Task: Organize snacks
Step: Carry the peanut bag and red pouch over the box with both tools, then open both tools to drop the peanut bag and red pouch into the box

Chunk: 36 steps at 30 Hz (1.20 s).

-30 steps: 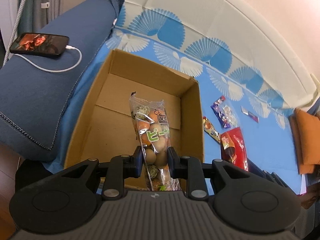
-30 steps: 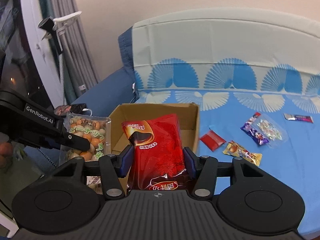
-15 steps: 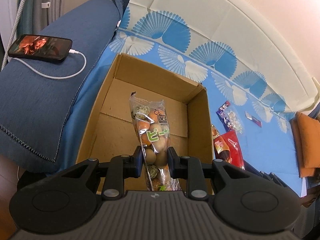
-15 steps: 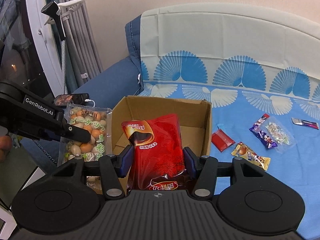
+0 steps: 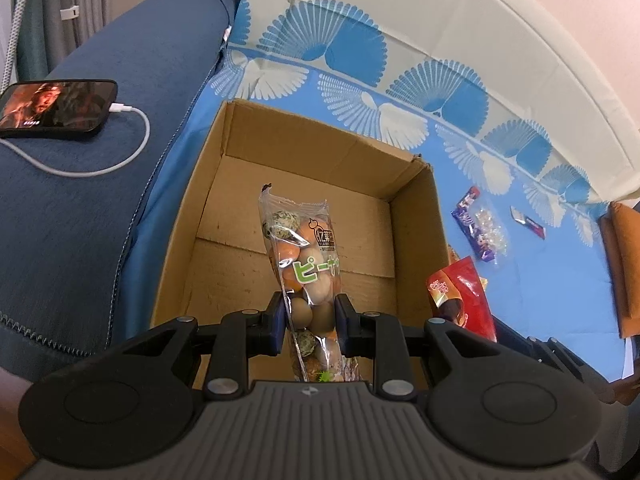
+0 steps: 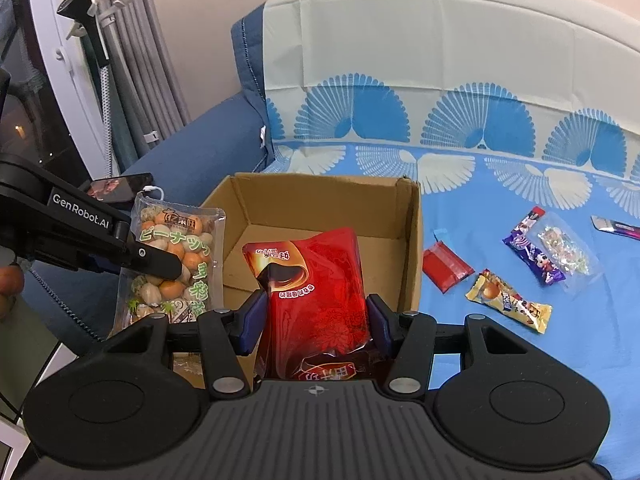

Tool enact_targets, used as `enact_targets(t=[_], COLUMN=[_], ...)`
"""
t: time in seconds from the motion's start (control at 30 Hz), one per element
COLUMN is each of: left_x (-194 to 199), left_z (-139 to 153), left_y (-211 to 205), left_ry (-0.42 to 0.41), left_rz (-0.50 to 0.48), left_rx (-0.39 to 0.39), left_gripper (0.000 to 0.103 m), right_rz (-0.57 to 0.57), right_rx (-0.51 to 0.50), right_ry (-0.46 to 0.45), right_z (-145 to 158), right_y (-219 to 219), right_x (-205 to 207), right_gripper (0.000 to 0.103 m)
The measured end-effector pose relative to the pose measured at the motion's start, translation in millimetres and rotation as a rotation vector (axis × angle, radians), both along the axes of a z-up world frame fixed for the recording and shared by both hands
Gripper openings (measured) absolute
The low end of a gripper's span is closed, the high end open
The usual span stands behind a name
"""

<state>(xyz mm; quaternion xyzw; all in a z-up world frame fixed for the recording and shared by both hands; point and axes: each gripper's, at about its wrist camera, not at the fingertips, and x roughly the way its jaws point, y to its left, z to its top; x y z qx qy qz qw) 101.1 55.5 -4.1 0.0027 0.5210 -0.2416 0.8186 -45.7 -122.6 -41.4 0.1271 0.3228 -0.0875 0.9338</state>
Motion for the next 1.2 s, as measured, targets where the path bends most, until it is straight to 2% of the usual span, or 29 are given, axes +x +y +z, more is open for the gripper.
enact_targets(t=[0.47,0.83,0.87,0.9,0.97,1.0,1.07,1.2], left_x=[37.8,50.5,50.1,48.7,43.8,38.8,31.6,18.0], left_z=[-35.3,-56.8,-55.6,-52.9,-43.7,-37.4,-29.1,-23.2], left_y=[-18.4,-26.9,-26.5,-26.1,-24.8,-22.9,-22.1,-16.1], left_ry=[0.034,0.010,-0.007,-0.033,-0.099,-0.146,-0.184,-0.140], left_rz=[-0.017,-0.014,-0.006,0.000,0.009,0.017,0.008,0.007], left_rx=[0.062,0.173,0.186,0.201,0.223,0.226,0.251,0.269], left_gripper=[0.028,0.029,0.038,0.067,0.102,0.103,0.103,0.103], right_rz=[-0.013,-0.029,-0.029,-0.033,-0.064,-0.073,-0.065,-0.048], right_rx=[0.033,0.060,0.073,0.110,0.160,0.167,0.169,0.148], right_ry=[0.036,0.046,0.042,0.029,0.015,0.007,0.011,0.052], right_z=[-20.9,-32.7,-33.1,-33.2,-31.8,-29.9,-27.0,-22.2], right_y=[-12.9,-21.6,-23.3,-26.8,-31.6,-32.2,-31.1,-22.0], right_x=[41.2,62.8,63.9,64.1,62.6,60.8,56.9,43.5], right_gripper=[0.056,0.058,0.062,0.072,0.076,0.079,0.084,0.089])
